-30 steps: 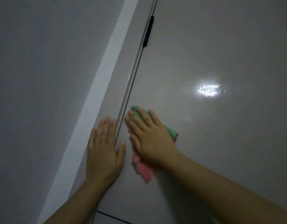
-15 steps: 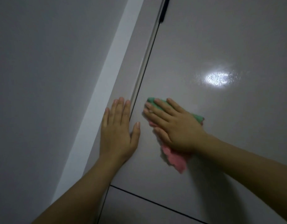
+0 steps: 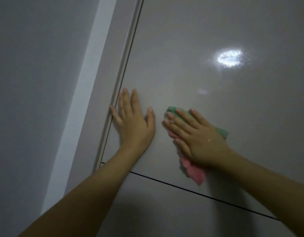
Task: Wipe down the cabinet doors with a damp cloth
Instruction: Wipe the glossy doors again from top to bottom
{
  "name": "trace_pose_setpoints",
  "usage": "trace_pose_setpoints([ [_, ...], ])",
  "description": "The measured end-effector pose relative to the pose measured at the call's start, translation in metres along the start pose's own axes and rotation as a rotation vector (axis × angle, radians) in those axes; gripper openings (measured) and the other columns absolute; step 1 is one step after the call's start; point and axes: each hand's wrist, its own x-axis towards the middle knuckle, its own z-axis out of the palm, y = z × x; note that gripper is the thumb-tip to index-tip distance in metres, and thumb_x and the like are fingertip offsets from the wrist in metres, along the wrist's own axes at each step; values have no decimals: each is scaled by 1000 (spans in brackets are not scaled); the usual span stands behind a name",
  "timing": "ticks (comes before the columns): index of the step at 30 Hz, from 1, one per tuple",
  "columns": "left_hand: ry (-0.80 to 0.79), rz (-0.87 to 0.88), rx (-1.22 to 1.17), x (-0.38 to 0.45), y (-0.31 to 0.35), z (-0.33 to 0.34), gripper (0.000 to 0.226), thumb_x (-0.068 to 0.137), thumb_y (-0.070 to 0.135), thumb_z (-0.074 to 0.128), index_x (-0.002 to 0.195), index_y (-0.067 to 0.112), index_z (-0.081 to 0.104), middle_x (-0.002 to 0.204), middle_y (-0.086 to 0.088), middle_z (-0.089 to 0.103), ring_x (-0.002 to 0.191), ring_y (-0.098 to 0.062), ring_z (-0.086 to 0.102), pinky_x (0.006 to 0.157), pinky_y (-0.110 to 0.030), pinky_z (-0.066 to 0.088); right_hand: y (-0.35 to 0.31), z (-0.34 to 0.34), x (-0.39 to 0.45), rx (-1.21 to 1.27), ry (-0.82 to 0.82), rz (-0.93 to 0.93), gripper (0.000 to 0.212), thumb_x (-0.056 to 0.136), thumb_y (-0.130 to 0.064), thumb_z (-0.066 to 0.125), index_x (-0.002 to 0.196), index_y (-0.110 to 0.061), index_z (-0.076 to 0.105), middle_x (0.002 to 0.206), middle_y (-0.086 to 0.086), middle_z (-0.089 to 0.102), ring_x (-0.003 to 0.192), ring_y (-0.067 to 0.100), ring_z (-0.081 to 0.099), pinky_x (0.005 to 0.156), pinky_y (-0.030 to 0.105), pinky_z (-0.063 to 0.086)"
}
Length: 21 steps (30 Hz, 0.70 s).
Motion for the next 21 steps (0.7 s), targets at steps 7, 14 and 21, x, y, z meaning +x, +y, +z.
trace_pose_setpoints([
  [7,-91,218,-208,-25,104,25,70,91,49,17,151,15,22,160,-9,12,148,-20,5,118,-44,-8,103,-21,-35,-47,161,804,59,97,-37,19,152,-15,13,160,7,11,148,22,6,119,43,3],
  [14,-107,302,-251,-42,158,47,66,92,46,20,150,14,27,159,-10,16,147,-20,8,118,-42,-7,125,-28,-138,-104,-54,188,54,101,-37,20,150,-16,25,157,9,20,146,26,17,119,43,13],
  [21,-149,490,-92,-66,206,80,63,94,43,26,150,14,29,158,-14,20,147,-27,12,117,-46,1,162,-36,-155,-23,204,1149,64,94,-37,15,152,-11,16,160,10,12,147,27,10,119,43,7],
])
